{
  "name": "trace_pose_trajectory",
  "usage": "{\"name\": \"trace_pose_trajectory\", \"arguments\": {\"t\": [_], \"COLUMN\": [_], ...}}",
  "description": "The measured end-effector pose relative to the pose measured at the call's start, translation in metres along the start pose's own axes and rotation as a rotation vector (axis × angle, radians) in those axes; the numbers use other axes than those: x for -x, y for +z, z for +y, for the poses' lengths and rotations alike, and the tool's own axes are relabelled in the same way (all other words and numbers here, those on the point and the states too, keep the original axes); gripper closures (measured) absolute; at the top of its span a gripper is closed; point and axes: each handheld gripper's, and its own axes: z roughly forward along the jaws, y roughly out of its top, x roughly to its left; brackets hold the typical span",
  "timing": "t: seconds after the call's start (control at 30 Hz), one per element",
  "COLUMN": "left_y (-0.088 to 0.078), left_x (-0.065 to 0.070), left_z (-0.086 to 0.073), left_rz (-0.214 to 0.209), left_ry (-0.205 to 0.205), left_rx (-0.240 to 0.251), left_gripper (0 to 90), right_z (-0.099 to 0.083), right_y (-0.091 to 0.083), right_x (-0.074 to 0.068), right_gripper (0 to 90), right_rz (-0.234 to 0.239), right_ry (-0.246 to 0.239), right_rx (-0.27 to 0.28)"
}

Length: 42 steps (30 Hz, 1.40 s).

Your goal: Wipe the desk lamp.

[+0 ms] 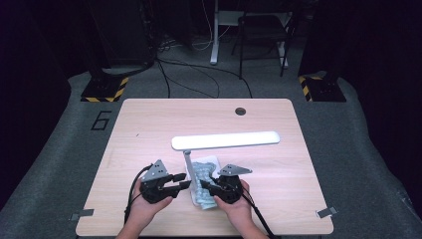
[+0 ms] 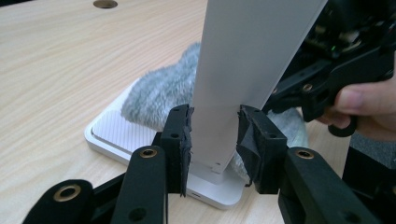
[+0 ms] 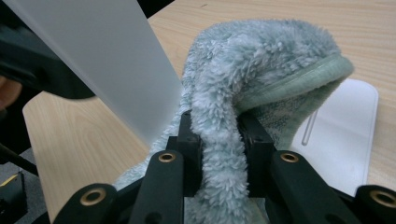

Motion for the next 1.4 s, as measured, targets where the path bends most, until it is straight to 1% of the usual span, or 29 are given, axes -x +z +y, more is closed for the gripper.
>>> {"name": "trace_pose_trajectory", "arguments": {"t": [0.03, 0.07, 0.1, 0.13, 0.17, 0.2, 0.3, 0.33, 0.4, 0.5, 0.53, 0.63, 0.7, 0.77, 0.9, 0.93, 0.97, 1.03, 1.07, 1.1, 1.13, 1.17, 1.2, 1.23, 1.27, 1.3, 1.33, 1.37, 1.4], "left_y": [0.001, 0.001, 0.002, 0.002, 0.002, 0.003, 0.003, 0.003, 0.004, 0.004, 0.004, 0.004, 0.006, 0.006, 0.006, 0.006, 0.006, 0.007, 0.008, 0.008, 0.01, 0.011, 0.011, 0.012, 0.011, 0.01, 0.007, 0.007, 0.004], "left_x": [0.0, 0.0, 0.0, 0.0, 0.0, 0.0, -0.001, -0.001, -0.001, -0.001, -0.001, -0.001, 0.0, 0.0, -0.001, -0.001, -0.001, 0.0, 0.001, 0.001, 0.003, 0.004, 0.004, 0.006, 0.005, 0.006, 0.007, 0.007, 0.007], "left_z": [-0.001, -0.001, -0.003, -0.004, -0.004, -0.004, -0.004, -0.004, -0.005, -0.005, -0.005, -0.004, -0.004, -0.003, -0.003, -0.003, -0.003, -0.003, -0.002, -0.002, -0.002, -0.001, 0.0, 0.001, 0.003, 0.004, 0.006, 0.006, 0.007], "left_rz": [0.005, -0.003, 0.004, 0.002, 0.002, 0.005, -0.002, -0.003, 0.003, 0.002, 0.001, -0.004, 0.003, 0.004, 0.004, -0.004, -0.004, 0.001, -0.013, -0.013, -0.013, -0.023, -0.011, -0.017, -0.015, -0.011, -0.009, -0.009, -0.022], "left_ry": [0.005, 0.009, 0.005, 0.002, 0.002, 0.003, 0.002, -0.003, -0.005, -0.006, -0.004, -0.005, -0.011, -0.001, 0.001, -0.006, -0.006, -0.007, -0.001, -0.001, 0.002, 0.007, 0.028, 0.015, 0.026, 0.01, 0.014, 0.014, 0.017], "left_rx": [0.0, -0.011, -0.003, -0.004, -0.004, -0.003, -0.015, -0.014, -0.004, -0.003, -0.004, -0.012, -0.001, -0.007, -0.009, -0.015, -0.015, -0.008, -0.017, -0.017, -0.013, -0.023, -0.026, -0.022, -0.016, -0.004, 0.009, 0.009, 0.009], "left_gripper": [64.4, 64.4, 64.4, 64.5, 64.5, 64.5, 64.5, 64.5, 64.5, 64.5, 64.6, 64.6, 64.6, 64.6, 64.6, 64.6, 64.6, 64.5, 64.5, 64.2, 63.7, 63.7, 63.6, 63.6, 62.1, 62.1, 62.4, 62.9, 62.9], "right_z": [0.002, 0.003, 0.005, 0.008, 0.008, 0.011, 0.014, 0.018, 0.02, 0.023, 0.026, 0.03, 0.034, 0.038, 0.049, 0.054, 0.054, 0.059, 0.063, 0.063, 0.068, 0.068, 0.072, 0.072, 0.076, 0.076, 0.078, 0.078, 0.079], "right_y": [-0.002, -0.002, -0.003, -0.006, -0.006, -0.007, -0.01, -0.013, -0.015, -0.017, -0.02, -0.023, -0.025, -0.028, -0.037, -0.041, -0.041, -0.044, -0.048, -0.048, -0.05, -0.05, -0.053, -0.053, -0.056, -0.056, -0.057, -0.057, -0.057], "right_x": [-0.001, -0.001, -0.001, -0.002, -0.002, -0.002, -0.005, -0.007, -0.008, -0.01, -0.011, -0.013, -0.013, -0.014, -0.021, -0.023, -0.023, -0.025, -0.027, -0.027, -0.027, -0.027, -0.028, -0.028, -0.028, -0.028, -0.028, -0.028, -0.027], "right_gripper": [73.9, 74.0, 74.1, 74.2, 74.2, 74.3, 74.3, 74.4, 74.4, 74.3, 74.4, 74.4, 74.4, 74.4, 74.4, 74.4, 74.4, 74.4, 74.3, 74.3, 74.3, 74.3, 74.1, 74.1, 74.1, 74.1, 73.9, 73.9, 73.7], "right_rz": [0.01, 0.012, 0.016, 0.031, 0.031, 0.038, 0.042, 0.043, 0.049, 0.048, 0.048, 0.057, 0.06, 0.067, 0.074, 0.078, 0.078, 0.076, 0.083, 0.083, 0.097, 0.097, 0.103, 0.103, 0.11, 0.11, 0.103, 0.103, 0.104], "right_ry": [-0.003, 0.0, 0.004, 0.017, 0.017, 0.028, 0.036, 0.04, 0.03, 0.038, 0.02, 0.018, 0.01, 0.006, -0.002, -0.005, -0.005, -0.011, -0.001, -0.001, -0.01, -0.01, -0.019, -0.019, -0.023, -0.023, -0.02, -0.02, -0.026], "right_rx": [-0.004, 0.002, 0.005, 0.014, 0.014, 0.028, 0.043, 0.058, 0.059, 0.074, 0.084, 0.093, 0.101, 0.113, 0.138, 0.153, 0.153, 0.17, 0.183, 0.183, 0.212, 0.212, 0.228, 0.228, 0.231, 0.231, 0.232, 0.232, 0.234]}}
